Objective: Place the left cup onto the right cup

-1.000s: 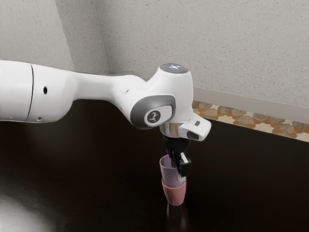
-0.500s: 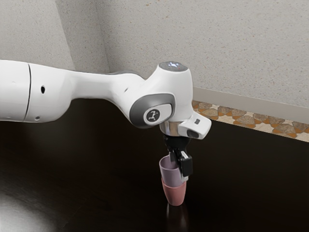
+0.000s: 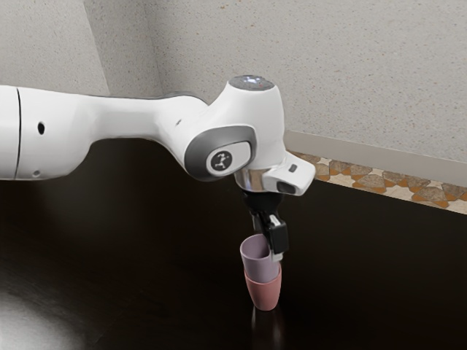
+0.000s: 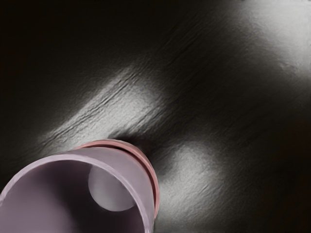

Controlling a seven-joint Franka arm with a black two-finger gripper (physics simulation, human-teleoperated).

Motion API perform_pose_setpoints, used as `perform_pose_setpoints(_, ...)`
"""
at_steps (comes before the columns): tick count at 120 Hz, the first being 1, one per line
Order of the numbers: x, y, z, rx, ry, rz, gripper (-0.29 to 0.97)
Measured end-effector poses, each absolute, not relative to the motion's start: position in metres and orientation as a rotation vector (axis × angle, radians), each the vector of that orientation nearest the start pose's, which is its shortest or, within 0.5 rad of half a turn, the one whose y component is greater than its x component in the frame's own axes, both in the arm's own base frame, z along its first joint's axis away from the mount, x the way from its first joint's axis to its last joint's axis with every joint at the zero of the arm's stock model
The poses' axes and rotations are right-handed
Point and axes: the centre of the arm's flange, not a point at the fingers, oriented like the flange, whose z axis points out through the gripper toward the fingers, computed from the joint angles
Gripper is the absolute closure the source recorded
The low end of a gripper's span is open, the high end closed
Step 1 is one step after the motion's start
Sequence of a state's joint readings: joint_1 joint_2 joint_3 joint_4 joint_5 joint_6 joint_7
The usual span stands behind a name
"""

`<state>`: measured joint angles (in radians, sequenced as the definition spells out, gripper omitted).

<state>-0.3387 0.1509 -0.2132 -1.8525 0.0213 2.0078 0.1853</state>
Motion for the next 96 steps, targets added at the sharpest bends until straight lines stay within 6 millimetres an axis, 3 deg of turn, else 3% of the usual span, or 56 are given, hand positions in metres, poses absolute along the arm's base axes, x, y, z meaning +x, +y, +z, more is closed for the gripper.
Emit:
perform_pose_setpoints(25,0.51,-0.302,0.461,-2.954,1.123,-0.018,0.0)
perform_pose_setpoints(54,0.516,-0.275,0.474,-2.979,1.038,0.004,0.0)
perform_pose_setpoints(96,0.54,-0.211,0.477,-3.045,0.83,0.063,0.0)
